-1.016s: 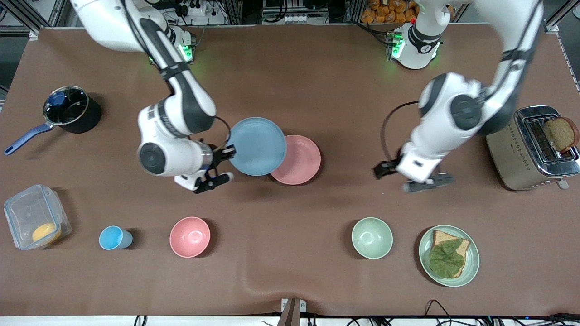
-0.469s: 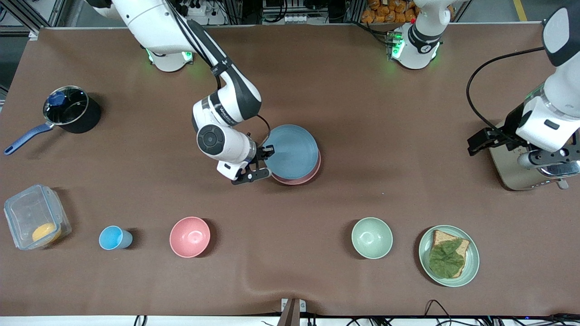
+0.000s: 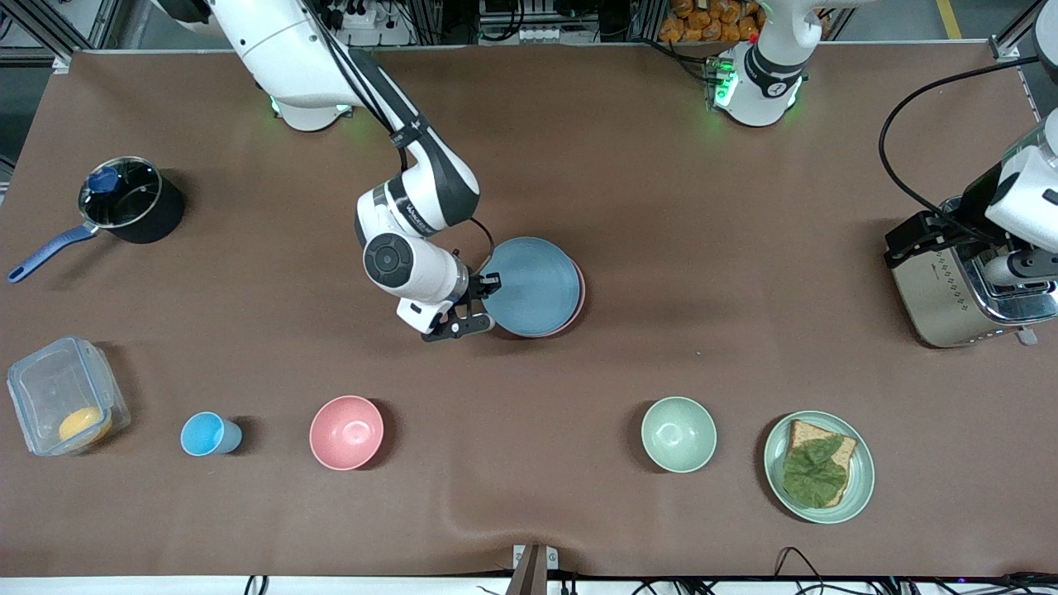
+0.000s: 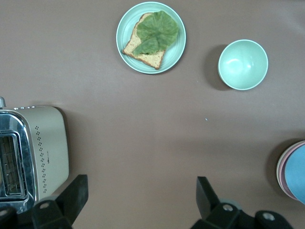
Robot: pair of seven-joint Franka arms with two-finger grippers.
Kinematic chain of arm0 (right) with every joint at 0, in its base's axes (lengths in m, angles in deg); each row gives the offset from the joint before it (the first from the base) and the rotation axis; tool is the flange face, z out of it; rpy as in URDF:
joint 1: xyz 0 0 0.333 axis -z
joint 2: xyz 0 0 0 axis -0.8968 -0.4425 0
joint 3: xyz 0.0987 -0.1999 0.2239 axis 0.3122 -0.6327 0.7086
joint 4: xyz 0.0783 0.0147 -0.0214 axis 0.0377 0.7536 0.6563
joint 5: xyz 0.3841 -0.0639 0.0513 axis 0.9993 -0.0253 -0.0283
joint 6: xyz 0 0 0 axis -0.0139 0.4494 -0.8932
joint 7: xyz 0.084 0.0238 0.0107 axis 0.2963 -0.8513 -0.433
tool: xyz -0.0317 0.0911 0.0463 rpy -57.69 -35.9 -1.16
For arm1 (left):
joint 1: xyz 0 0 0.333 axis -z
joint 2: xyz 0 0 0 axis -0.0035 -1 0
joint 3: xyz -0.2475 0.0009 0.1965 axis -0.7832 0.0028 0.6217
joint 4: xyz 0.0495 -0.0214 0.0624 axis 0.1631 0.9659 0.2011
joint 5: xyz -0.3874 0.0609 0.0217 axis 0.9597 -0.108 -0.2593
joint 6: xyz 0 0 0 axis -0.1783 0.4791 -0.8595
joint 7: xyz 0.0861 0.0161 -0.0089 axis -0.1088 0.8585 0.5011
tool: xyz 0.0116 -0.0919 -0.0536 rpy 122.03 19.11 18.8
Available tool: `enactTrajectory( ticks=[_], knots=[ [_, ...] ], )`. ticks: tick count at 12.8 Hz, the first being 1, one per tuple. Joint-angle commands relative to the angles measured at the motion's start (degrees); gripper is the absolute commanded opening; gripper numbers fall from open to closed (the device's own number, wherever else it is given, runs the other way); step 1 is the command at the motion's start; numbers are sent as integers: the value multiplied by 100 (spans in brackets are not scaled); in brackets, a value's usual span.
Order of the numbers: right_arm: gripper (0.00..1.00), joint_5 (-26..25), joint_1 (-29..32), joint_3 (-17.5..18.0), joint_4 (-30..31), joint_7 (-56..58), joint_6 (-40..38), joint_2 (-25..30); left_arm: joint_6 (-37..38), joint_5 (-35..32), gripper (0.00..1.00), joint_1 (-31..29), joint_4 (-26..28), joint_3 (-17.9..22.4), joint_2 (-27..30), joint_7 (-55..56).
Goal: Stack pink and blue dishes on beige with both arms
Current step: 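Open the right gripper and withdraw it from the stacked plates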
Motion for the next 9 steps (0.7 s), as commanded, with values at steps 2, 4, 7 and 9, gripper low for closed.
enactTrajectory(
  ticks=[2,4,7,9],
  knots=[
    [0,7,-135,-16,-73,-157,328,-139,192,81,100,-32,-72,-47,115,-169],
    [47,59,-144,-16,-91,-165,348,-157,201,107,100,-49,-64,-38,115,-152],
    [100,51,-56,-42,-91,-183,103,140,227,107,100,-155,-72,-47,115,-169],
    [100,33,223,-112,-91,-140,-536,640,227,116,100,-164,-81,-55,107,-169]
  ],
)
